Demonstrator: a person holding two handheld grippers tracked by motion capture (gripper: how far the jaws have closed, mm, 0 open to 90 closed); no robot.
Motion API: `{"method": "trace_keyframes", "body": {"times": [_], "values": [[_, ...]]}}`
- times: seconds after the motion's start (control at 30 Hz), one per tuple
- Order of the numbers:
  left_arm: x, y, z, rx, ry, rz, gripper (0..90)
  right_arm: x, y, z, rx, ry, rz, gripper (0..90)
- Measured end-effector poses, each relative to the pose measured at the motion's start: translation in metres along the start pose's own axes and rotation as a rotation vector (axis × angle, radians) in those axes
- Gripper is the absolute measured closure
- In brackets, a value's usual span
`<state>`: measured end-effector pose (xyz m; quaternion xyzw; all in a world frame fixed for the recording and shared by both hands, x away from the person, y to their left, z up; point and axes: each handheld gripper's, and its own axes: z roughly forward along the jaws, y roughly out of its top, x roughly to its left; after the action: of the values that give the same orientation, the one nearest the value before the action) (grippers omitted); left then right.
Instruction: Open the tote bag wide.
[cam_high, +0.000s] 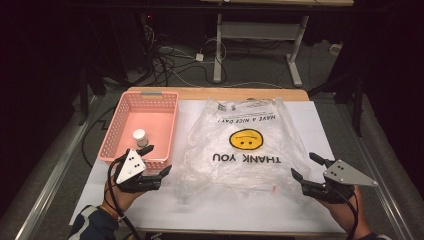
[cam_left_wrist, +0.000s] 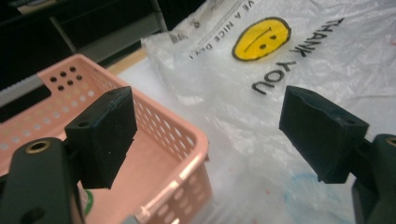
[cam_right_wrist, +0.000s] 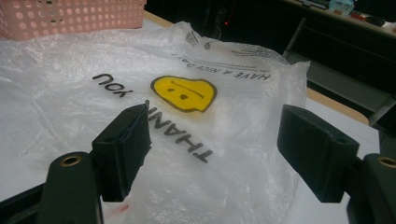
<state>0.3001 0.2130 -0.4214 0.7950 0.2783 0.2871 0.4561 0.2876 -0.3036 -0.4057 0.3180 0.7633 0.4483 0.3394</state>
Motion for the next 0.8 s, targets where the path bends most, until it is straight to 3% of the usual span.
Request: {"method": "trace_keyframes", "body": {"times": [0.07, 0.2, 0.43, 0.57, 0.63, 0.7, 0.8], "values": [[-0.002, 0.0, 0.0, -0.003, 0.003, -0.003, 18.0, 0.0, 0.0, 0.0, -0.004, 0.006, 0.001, 26.4], [-0.009, -0.001, 0.004, 0.037, 0.006, 0.035, 18.1, 0.001, 0.0, 0.003, 0.001, 0.022, 0.001, 26.7], [-0.009, -0.003, 0.0, 0.023, 0.001, 0.037, 18.1, -0.009, 0.008, 0.013, 0.009, -0.013, -0.019, 31.1], [-0.008, -0.004, 0.001, 0.038, 0.012, 0.041, 17.7, -0.035, 0.019, 0.035, 0.045, -0.016, 0.011, 36.5], [-0.009, -0.004, 0.002, 0.039, 0.015, 0.047, 17.7, -0.05, 0.027, 0.056, 0.114, -0.05, -0.019, 36.3], [-0.01, -0.003, 0.002, 0.042, 0.014, 0.056, 17.8, -0.065, 0.033, 0.074, 0.14, -0.088, -0.037, 37.4], [-0.01, -0.003, 0.002, 0.037, 0.013, 0.063, 17.7, -0.093, 0.043, 0.109, 0.186, -0.081, 0.045, 37.5]]}}
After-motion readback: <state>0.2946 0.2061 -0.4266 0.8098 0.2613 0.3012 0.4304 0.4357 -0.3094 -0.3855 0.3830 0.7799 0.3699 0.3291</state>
